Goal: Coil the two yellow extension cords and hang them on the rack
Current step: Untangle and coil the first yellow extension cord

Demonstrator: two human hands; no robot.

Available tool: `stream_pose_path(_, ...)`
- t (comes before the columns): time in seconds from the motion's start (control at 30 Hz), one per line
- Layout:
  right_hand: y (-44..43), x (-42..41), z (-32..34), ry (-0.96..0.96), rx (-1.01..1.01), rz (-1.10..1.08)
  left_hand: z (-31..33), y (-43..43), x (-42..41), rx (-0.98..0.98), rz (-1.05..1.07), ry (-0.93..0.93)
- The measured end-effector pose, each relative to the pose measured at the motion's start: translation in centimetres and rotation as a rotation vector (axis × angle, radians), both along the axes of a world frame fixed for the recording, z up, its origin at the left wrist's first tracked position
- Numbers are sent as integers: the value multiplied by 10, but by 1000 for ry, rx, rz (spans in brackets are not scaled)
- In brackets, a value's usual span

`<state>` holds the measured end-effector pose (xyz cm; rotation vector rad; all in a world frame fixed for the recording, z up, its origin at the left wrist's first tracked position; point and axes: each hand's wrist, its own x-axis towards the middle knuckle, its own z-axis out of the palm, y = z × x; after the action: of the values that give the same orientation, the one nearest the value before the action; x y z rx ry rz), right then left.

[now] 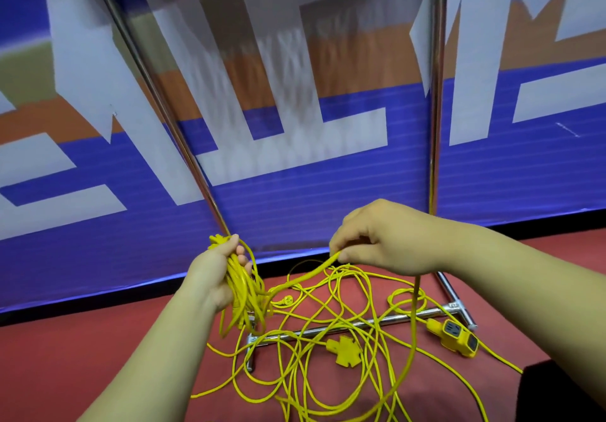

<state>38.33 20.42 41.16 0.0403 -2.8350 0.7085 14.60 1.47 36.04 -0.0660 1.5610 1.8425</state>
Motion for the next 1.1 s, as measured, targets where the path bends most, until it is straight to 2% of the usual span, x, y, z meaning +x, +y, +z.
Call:
stream_pose_path(0.13,-4,4,13,2,-184,48,3,12,23,8,-142,73)
stream_pose_path(0.27,0,3,18,170,-402,-8,13,21,54,4,-334,136)
stream_pose_path(0.4,9,-4,11,361,-703,-202,20,29,80,16,-502,116)
stream_pose_path(0.53,26,-11,-1,464,-857,-429,28,35,97,98,-611,47)
stream_pose_path(0.77,40,-13,-17,400,-788,-548,37,38,97,204,-607,-90)
stream_pose_path(0.87,32,-13,-17,355,-719,-462,37,37,97,197,-601,-58)
stream_pose_path(1.0,25,-16,-20,304,-527,-359,38,34,96,211,-616,-48)
stream_pose_path(1.1,24,-18,-20,320,-552,-363,37,31,95,225,-690,-26)
